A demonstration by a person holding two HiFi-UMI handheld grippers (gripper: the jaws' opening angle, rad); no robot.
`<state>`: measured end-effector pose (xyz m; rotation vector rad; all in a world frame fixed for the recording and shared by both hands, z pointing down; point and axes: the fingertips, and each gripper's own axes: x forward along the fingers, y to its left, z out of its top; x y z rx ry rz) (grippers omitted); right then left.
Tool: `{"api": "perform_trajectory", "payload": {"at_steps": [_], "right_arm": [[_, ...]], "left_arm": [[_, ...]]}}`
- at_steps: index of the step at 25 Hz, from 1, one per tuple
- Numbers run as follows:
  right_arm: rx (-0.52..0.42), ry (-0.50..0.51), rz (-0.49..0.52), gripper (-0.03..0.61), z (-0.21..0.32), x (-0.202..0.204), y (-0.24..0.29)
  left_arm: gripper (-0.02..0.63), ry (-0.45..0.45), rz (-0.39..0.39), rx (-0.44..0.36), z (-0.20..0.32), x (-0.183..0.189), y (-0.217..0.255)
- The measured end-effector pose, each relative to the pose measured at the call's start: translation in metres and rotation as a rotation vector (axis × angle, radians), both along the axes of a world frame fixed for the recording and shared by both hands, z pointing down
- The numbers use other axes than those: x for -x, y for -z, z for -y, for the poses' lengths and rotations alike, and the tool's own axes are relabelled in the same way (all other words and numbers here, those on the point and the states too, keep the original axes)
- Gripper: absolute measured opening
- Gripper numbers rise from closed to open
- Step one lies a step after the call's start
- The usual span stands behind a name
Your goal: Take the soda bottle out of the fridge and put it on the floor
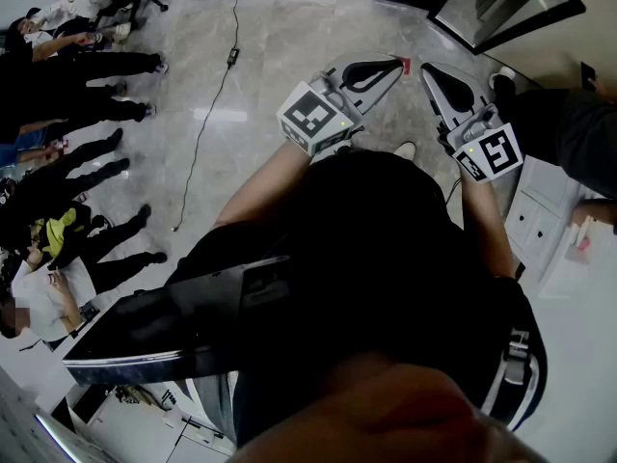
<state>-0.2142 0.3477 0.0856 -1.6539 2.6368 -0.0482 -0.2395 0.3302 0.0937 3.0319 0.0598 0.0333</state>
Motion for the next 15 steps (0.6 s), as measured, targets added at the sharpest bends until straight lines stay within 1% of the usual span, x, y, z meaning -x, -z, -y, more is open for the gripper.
{"api": "perform_trajectory", "payload": {"at_steps": [6, 11, 15], "right_arm": [[0.005, 0.002, -0.009, 0.012, -0.006, 0.000, 0.002], [0.003, -0.009, 0.002, 0.012, -0.009, -0.010, 0.004], [-0.008, 0.002, 0.022, 0.012, -0.016, -0.020, 0.007]], "left_arm": [[0.005, 0.004, 0.005, 0.008, -0.006, -0.001, 0.001], [0.005, 0.003, 0.016, 0.018, -0.010, -0.009, -0.002], [0.005, 0.013, 0.004, 0.021, -0.013, -0.018, 0.000]]}}
